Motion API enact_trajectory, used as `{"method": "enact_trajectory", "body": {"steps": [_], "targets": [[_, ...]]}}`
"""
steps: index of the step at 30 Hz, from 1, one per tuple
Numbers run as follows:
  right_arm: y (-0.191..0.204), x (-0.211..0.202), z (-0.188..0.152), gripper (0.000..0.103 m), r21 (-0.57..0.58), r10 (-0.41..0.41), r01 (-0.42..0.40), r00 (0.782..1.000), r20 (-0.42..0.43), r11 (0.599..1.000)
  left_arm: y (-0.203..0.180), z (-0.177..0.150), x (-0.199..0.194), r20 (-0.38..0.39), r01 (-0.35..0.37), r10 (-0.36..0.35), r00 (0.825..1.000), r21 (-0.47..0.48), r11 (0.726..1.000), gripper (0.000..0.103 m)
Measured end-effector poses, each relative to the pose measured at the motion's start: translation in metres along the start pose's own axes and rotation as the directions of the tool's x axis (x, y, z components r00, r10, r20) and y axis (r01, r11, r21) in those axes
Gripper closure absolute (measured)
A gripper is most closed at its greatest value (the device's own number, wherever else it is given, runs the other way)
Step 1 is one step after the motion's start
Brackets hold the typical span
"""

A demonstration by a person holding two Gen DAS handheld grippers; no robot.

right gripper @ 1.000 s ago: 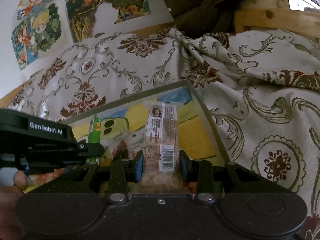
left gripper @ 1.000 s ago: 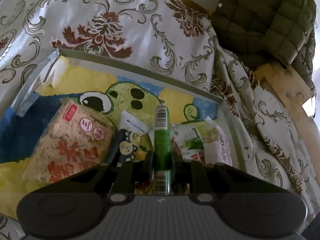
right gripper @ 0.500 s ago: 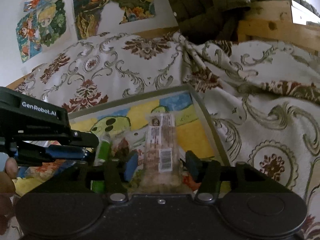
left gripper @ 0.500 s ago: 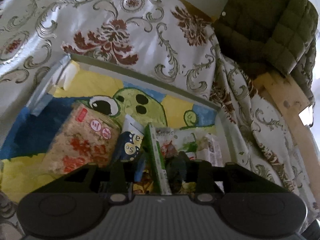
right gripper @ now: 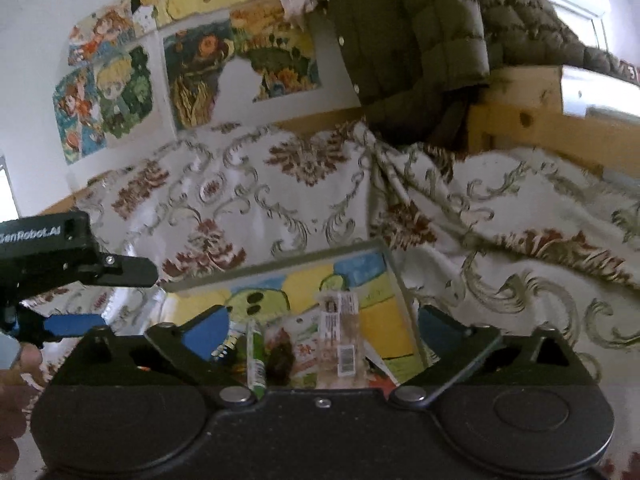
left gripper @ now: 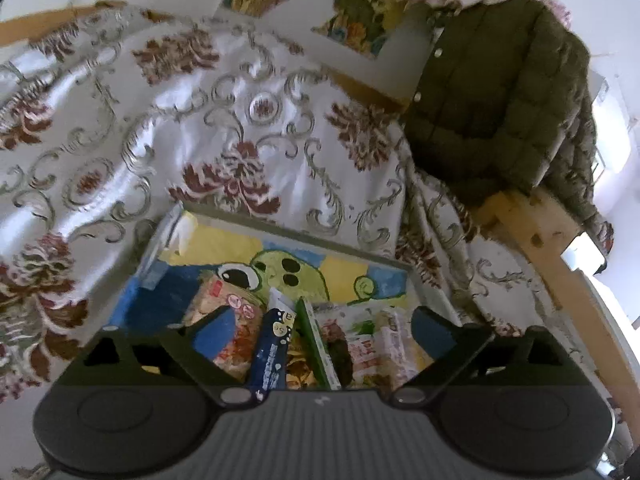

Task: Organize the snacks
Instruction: 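Withdraw both open tools up from the tray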

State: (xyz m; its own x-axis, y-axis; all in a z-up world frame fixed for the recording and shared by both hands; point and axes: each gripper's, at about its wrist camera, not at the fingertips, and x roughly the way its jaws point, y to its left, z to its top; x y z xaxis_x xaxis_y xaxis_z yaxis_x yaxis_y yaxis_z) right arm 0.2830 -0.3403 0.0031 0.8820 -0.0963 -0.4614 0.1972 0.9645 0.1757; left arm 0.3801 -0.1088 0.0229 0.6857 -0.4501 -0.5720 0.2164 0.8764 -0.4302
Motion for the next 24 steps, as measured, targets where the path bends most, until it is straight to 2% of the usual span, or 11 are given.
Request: {"method": "enact_trajectory", "body": {"steps": [3,15,19,24], "targets": [[0.003,-0.025,0.004,0.001,-0.033,0.001,0.000,1.000,0.022,0.999,-0.005,-0.007,-0.027,0.037,-0.016,0.015,0.999,0.032,0.999,0.000],[0.013,-0.125,-0.005,0.001,-0.062,-0.002,0.008,0.995,0.103,0.998,-0.021,-0.059,-0.126,0.177,-0.097,0.066,0.982,0.169,0.981,0.000],[0.016,-0.151,-0.017,0.001,-0.084,-0.003,0.011,0.996,0.092,0.996,-0.020,-0.084,-0.160,0.259,-0.146,0.100,0.961,0.165,0.975,0.000],[0.018,-0.184,-0.033,0.001,-0.111,-0.024,0.036,0.994,0.103,0.993,-0.016,-0.104,-0.184,0.260,-0.195,0.138,0.956,0.209,0.958,0.000]]}}
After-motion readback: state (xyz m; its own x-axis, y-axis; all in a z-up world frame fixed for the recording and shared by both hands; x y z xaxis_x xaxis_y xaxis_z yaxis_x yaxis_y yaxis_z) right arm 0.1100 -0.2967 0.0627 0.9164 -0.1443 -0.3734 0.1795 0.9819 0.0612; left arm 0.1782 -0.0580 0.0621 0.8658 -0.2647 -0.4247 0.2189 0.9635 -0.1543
